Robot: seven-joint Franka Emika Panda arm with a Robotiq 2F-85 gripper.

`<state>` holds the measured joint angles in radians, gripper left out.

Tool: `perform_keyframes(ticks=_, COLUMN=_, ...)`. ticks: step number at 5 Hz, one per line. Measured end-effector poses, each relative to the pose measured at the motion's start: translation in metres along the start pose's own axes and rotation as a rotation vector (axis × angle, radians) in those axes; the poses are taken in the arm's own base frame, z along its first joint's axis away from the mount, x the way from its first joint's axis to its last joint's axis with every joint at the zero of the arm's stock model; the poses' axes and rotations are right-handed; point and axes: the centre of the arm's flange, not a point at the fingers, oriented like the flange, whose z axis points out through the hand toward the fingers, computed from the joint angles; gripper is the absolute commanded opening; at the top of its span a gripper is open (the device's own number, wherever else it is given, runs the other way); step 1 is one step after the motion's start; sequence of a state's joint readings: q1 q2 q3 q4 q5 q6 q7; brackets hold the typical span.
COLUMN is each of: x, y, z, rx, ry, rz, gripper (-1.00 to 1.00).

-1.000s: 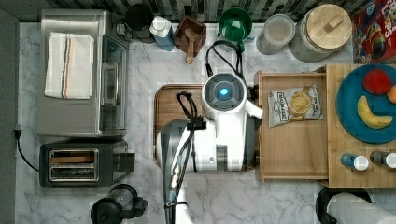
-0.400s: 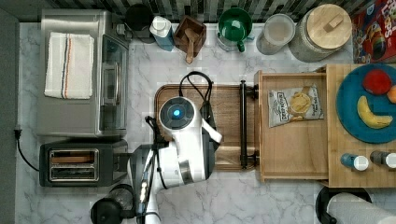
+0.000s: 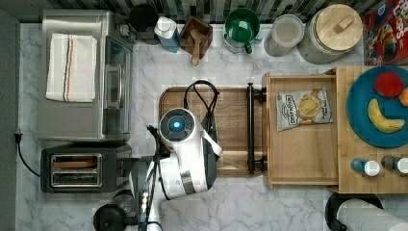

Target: Place the butter on the board.

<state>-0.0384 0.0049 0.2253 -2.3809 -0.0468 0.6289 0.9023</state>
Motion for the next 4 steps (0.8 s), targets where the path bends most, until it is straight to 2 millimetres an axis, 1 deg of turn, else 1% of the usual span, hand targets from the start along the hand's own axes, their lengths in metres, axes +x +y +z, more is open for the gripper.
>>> perform_keyframes(ticks=2, x=-0.0031, y=-0.0066, z=-0.0068, rx=0.064, ry=-0.053, rz=0.181, gripper=-1.0)
perform_keyframes(ticks=3, x=-0.0054, y=-0.0073, z=-0.007, rx=0.066, ry=-0.07, rz=0.238, gripper=-1.0)
perform_keyframes(ticks=4, x=-0.0087, y=-0.0107, z=-0.008, rx=0.096, ry=-0.085, rz=0.246, gripper=-1.0)
